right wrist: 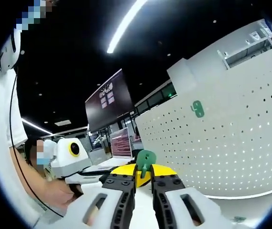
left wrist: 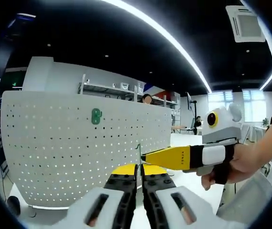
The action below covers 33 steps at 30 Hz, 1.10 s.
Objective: Insert the hook assembly into the mounting plate slot until the hook locks in place.
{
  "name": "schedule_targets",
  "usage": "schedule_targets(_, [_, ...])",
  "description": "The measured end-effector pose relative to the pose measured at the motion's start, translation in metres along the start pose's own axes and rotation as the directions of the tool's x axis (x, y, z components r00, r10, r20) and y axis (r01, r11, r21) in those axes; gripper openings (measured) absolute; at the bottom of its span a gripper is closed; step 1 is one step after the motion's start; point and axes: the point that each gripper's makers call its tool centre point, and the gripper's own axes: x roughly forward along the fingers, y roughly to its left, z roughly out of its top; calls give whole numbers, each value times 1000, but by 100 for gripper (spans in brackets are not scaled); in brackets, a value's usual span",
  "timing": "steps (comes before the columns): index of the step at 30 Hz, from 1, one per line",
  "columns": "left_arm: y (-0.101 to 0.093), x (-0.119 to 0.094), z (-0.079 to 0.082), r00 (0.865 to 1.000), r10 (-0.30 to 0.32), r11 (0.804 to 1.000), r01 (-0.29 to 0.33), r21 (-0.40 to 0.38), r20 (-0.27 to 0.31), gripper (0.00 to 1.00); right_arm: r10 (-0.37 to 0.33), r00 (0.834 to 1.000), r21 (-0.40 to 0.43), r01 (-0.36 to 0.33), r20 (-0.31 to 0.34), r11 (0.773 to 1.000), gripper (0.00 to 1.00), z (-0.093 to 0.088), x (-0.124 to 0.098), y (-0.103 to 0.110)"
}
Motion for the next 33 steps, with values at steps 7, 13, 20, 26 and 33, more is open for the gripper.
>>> schedule_targets(7, [0,0,2,1000,3,1000,-3,0,12,2,-12,1000,-17,12,5,1000,3,2,1,0])
schedule_targets(13, [0,-1,1,1000,8,1000,-8,-1,10,2,-21,1000,-13,21,3,1000,2,1,2,0])
schedule_targets(20, [-1,-1,0,1000,9,1000,-9,-5,8,2,-31,1000,-5,31,-1,1000,2,0,1,-1])
schedule_targets(26, [-1,0,-1,1000,10,1000,-10,-5,9,2,-33,999,-20,33,1,999,1,1,0,-1])
schedule_targets(33, [-1,0,-1,1000,6,1000,-6,-9,8,3,-29,1000,-26,29,-2,999,1,1,1,-1])
